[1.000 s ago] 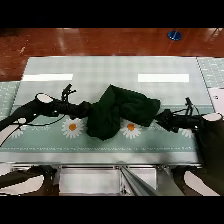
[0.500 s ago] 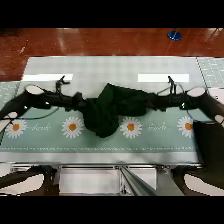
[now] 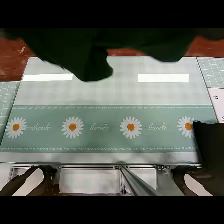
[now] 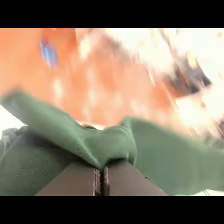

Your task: Fold the shirts.

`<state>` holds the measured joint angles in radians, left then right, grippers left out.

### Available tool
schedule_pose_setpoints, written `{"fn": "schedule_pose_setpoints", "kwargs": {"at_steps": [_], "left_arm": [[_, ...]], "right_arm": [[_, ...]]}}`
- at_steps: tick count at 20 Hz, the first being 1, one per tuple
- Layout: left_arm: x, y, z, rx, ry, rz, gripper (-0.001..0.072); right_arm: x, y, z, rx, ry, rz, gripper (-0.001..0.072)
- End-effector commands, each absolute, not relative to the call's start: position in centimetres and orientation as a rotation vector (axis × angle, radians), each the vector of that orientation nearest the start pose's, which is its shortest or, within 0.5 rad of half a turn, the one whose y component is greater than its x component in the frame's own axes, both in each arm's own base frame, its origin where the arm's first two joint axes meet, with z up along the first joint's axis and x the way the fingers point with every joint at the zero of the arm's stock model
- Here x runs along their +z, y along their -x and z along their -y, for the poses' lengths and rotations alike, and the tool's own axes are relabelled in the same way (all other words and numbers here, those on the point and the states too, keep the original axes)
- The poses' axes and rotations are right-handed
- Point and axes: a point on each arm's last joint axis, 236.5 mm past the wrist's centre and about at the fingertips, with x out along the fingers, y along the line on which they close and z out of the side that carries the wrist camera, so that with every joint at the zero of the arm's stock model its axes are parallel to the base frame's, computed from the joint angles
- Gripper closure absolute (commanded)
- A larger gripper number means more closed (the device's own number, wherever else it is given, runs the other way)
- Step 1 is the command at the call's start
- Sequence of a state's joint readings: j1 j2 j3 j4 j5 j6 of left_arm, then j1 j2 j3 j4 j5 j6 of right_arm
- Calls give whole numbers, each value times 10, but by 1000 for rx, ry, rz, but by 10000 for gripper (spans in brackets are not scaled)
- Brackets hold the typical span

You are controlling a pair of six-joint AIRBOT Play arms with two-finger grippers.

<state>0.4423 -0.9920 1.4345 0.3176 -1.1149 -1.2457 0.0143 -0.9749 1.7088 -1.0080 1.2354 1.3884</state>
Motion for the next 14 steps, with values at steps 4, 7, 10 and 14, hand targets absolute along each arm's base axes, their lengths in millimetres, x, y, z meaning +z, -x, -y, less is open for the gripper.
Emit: {"fn": "schedule_pose_setpoints", "kwargs": {"at_steps": [4, 7, 10, 14], "left_arm": [[484, -277, 46, -397, 359, 32, 691], [474, -249, 74, -397, 225, -5, 691], [461, -228, 81, -359, 94, -38, 691], [439, -232, 53, -229, 20, -118, 691]], "right_arm": [[449, -211, -83, 366, 19, -217, 685], [416, -174, -65, 291, 32, -356, 685], [381, -148, -62, 284, 10, -497, 684], [316, -141, -67, 289, -68, -686, 684]]}}
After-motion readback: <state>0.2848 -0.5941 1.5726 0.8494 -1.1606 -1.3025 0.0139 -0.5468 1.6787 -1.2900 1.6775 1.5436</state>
